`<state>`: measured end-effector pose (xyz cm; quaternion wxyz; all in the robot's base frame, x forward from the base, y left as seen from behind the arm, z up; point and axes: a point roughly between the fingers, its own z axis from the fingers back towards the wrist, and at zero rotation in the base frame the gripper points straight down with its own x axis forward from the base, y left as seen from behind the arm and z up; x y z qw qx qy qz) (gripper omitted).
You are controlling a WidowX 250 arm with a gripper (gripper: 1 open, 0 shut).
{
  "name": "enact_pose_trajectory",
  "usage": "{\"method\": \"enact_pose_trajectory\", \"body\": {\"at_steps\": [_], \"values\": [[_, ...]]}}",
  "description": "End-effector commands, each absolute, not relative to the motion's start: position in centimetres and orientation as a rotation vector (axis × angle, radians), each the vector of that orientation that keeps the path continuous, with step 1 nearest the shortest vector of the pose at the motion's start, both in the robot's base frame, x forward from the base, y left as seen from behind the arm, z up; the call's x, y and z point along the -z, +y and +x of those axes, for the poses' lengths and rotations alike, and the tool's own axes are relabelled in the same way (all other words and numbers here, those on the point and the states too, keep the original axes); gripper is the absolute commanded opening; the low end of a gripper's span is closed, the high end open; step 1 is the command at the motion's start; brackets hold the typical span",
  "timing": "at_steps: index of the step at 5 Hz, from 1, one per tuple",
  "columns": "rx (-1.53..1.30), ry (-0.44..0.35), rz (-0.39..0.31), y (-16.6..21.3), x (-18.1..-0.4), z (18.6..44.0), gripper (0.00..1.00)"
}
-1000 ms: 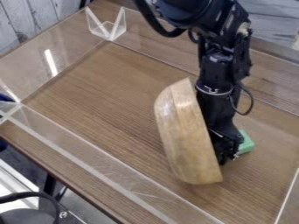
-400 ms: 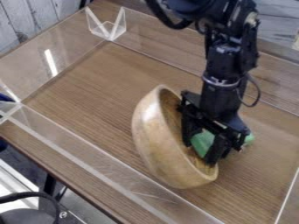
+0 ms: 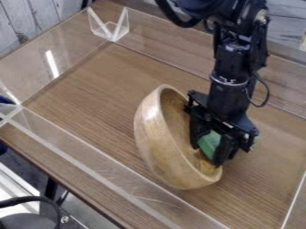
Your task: Put the green block in the brown bowl
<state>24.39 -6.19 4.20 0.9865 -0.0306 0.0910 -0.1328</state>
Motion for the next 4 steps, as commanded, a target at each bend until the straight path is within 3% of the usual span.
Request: {"method": "enact_pose_trajectory", "body": {"at_steps": [1, 4], "values": [[0.278, 0.106, -0.066, -6.59, -6.05, 25.66, 0.0], [0.284, 0.09, -0.069, -6.72, -6.93, 25.76, 0.0]]}}
